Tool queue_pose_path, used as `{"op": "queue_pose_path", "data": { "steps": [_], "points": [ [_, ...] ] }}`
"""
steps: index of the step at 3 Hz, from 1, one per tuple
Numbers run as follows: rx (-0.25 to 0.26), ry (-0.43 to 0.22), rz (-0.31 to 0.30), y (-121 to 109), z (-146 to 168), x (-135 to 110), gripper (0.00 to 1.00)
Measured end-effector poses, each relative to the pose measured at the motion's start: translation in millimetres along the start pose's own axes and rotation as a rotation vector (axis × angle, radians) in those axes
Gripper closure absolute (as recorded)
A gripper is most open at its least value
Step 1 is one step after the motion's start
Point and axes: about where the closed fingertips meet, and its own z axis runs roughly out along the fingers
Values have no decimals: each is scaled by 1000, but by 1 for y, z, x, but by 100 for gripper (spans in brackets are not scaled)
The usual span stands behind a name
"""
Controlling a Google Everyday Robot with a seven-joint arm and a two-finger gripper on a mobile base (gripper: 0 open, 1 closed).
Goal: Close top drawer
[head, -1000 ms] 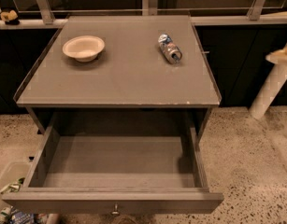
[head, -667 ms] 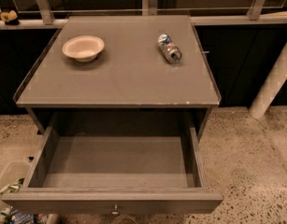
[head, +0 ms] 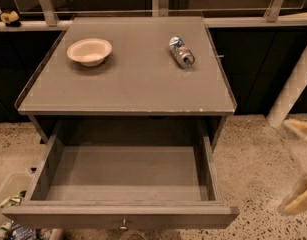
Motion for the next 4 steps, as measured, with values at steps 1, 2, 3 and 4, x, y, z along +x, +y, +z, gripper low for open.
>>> {"op": "queue_pose_path", "data": {
  "steps": [1,2,3,4],
  "points": [
    [-127,-125,0,69,73,-7,0],
    [-340,-208,47,150,147,10,0],
    [-379,-222,70,163,158,16,0],
    [-377,-221,69,163,157,15,0]
  ]
}}
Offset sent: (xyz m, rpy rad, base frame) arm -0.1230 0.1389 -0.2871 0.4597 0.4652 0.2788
